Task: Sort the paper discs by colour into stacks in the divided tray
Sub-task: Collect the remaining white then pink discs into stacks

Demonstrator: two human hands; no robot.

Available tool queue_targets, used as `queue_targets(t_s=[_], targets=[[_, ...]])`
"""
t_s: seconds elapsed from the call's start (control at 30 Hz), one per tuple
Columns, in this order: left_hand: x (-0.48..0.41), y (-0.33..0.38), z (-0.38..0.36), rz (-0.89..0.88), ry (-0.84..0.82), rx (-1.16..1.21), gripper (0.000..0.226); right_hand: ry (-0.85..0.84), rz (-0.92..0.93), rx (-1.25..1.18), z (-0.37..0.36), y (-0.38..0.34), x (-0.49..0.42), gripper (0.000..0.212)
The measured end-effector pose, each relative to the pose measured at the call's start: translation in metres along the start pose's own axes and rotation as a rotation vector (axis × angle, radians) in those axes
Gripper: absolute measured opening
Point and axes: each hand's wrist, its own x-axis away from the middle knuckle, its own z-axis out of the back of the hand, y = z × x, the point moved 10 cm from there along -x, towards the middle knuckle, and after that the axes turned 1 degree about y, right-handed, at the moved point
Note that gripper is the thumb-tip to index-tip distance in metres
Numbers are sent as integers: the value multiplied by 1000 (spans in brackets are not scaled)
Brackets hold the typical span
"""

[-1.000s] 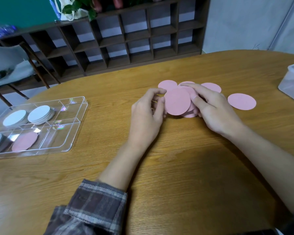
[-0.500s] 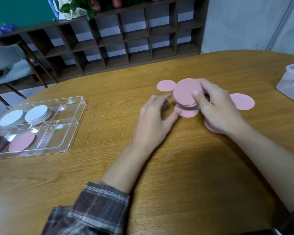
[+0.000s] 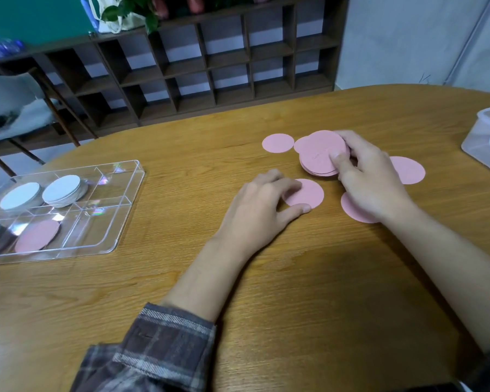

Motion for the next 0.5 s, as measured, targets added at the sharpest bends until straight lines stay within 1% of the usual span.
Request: queue_targets(t_s=[0.1, 0.2, 0.4, 0.5], targets=[[0, 9, 6, -69, 33, -54, 28, -15, 7, 3, -2, -1, 0, 33], [1, 14, 15, -115, 112, -109, 29, -51, 10, -5, -5, -2, 0, 35], [5, 14, 36, -84, 295, -63, 21, -148, 33, -28, -17, -10, 6, 36], [6, 12, 44, -57, 382, 12, 15, -195, 58, -41, -22, -16, 10, 35]])
